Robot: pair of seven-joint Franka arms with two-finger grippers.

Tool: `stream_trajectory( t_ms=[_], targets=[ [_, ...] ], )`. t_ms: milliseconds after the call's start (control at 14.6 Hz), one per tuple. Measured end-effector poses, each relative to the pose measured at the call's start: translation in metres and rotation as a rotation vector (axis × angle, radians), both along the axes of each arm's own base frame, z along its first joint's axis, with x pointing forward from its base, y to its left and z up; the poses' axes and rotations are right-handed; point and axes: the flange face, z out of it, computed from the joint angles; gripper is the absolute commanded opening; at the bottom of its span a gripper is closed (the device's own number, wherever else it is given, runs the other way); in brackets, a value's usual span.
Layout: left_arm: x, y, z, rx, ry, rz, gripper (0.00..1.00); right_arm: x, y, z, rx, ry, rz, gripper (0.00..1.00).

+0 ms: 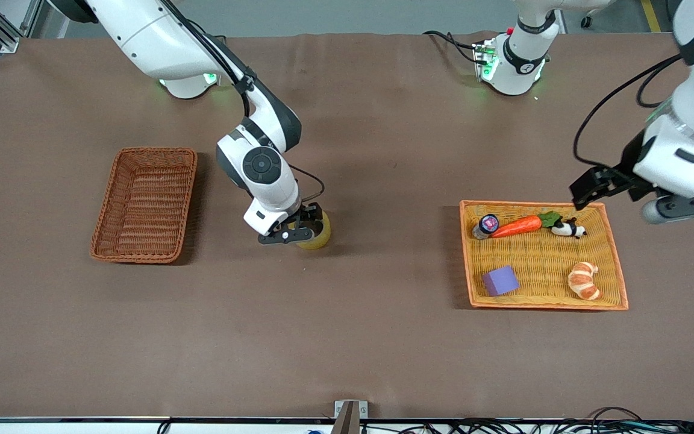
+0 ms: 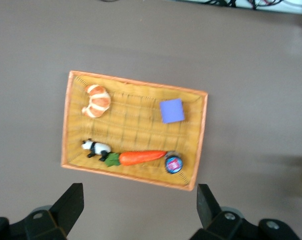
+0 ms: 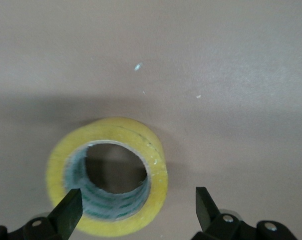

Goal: Move tape to another basket
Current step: 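Grasp the tape with the right gripper while the left gripper releases, then carry the tape roll with the right gripper over the brown basket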

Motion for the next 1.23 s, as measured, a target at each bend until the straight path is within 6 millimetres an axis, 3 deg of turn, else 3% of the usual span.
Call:
stream_trajectory(
  t_ms=[342, 478, 547, 683, 752, 820, 1230],
  targets=[
    [-0.02, 0.031, 0.01, -0.049, 0.038, -0.032, 1.0, -0.007, 0.0, -0.031, -0.01, -0.025, 0.028, 1.0],
    [-0.037, 0.045, 0.011, -0.051, 0.047, -0.054, 1.0, -0.011, 0.002, -0.041, -0.007, -0.038, 0.046, 0.91],
    [-0.045, 0.05, 0.013, -0.048, 0.049, -0.06, 1.0, -0.012, 0.003, -0.045, -0.005, -0.046, 0.049, 0.76],
    [-0.057, 0.052, 0.018, -0.042, 0.044, -0.07, 1.0, -0.014, 0.005, -0.05, -0.02, -0.067, 0.041, 0.3],
    [-0.06, 0.053, 0.021, -0.041, 0.043, -0.073, 1.0, -0.015, 0.006, -0.052, -0.03, -0.076, 0.029, 0.12],
    [-0.063, 0.055, 0.022, -0.04, 0.047, -0.072, 1.0, -0.017, 0.007, -0.053, -0.035, -0.082, 0.013, 0.02],
    [-0.065, 0.06, 0.019, -0.038, 0.065, -0.074, 1.0, -0.012, 0.004, -0.047, -0.08, -0.066, -0.079, 0.0]
  ],
)
